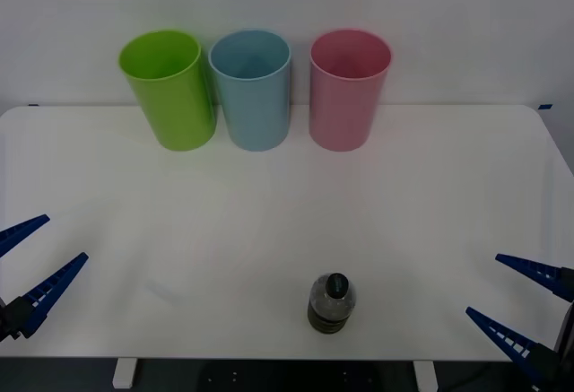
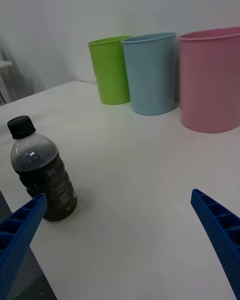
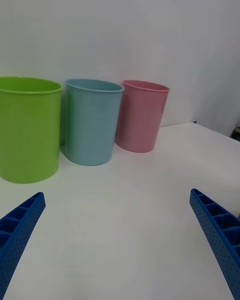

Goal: Grasp the object on the table and drop it into the matching bin: aluminum can to the light blue bin, PET bottle to the pink bin.

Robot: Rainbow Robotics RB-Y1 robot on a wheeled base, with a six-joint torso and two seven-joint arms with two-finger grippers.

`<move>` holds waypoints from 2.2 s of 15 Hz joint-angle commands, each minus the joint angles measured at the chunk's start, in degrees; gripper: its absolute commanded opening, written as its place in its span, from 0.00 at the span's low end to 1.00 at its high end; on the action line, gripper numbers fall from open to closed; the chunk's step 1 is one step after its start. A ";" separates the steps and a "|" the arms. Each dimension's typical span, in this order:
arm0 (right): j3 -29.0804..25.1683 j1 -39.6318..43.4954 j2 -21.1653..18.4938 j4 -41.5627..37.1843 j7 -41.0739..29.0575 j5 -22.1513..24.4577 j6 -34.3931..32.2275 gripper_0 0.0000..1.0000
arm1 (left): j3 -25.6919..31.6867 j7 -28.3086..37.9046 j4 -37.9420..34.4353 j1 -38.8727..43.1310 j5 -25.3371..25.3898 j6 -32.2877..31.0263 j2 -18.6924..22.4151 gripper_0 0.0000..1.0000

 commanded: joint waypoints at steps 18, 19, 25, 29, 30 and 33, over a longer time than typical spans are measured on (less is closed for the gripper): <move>23.26 -10.46 -1.03 6.77 7.10 5.00 7.80 1.00 | 0.00 0.00 0.00 0.00 0.00 0.00 0.00 1.00; 24.31 -10.81 -1.03 6.86 7.45 5.00 8.50 1.00 | 0.00 0.00 0.00 0.00 0.00 0.00 0.00 1.00; 28.18 -11.95 -1.03 6.77 14.22 5.35 10.88 1.00 | 0.00 0.00 0.00 0.00 0.00 0.00 0.00 1.00; 31.52 -13.18 -1.03 6.77 15.01 5.27 14.66 1.00 | 0.00 0.00 0.00 0.00 0.00 0.00 0.00 1.00; 32.57 -13.62 -1.03 6.86 15.10 5.27 15.89 1.00 | 0.00 0.00 0.00 0.00 0.00 0.00 0.00 1.00; 35.21 -14.85 -1.12 6.86 15.01 5.27 19.05 1.00 | 0.00 0.00 0.00 0.00 0.00 0.00 0.00 1.00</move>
